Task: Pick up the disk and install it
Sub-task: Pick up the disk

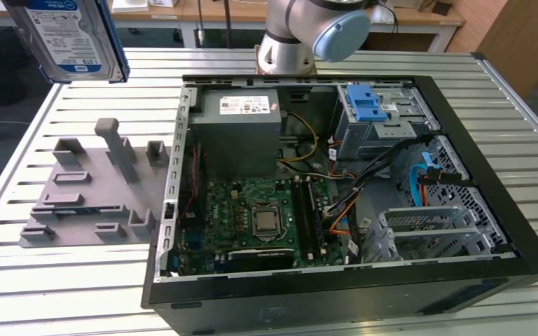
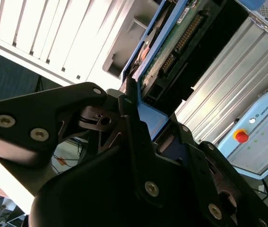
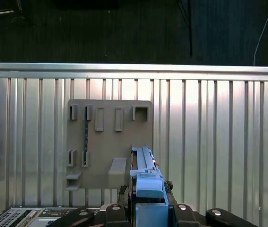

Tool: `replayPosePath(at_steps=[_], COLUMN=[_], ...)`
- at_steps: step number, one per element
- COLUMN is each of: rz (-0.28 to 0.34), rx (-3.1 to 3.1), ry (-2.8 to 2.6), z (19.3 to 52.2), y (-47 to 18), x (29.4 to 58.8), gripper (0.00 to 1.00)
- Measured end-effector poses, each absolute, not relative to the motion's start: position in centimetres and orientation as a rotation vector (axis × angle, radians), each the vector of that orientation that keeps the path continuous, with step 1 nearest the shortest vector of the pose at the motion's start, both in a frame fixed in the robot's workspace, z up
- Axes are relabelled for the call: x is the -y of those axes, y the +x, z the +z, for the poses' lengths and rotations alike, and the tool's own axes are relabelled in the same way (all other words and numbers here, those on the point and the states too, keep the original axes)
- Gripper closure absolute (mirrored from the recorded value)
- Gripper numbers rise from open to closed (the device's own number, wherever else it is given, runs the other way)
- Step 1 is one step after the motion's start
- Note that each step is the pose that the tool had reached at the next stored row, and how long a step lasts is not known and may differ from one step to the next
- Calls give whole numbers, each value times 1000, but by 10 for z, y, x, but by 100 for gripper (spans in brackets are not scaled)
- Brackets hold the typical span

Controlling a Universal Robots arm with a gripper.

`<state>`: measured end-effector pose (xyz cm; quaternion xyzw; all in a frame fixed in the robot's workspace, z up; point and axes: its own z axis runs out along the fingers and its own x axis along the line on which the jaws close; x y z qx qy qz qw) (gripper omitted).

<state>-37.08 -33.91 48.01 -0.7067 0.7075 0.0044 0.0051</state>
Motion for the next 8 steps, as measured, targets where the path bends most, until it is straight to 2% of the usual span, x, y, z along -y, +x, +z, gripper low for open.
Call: replayPosePath(at_steps=[8], rz=[14], rx=[-2215], ry=[-2213], z=[480], y=[-369], x=[345], gripper=[64])
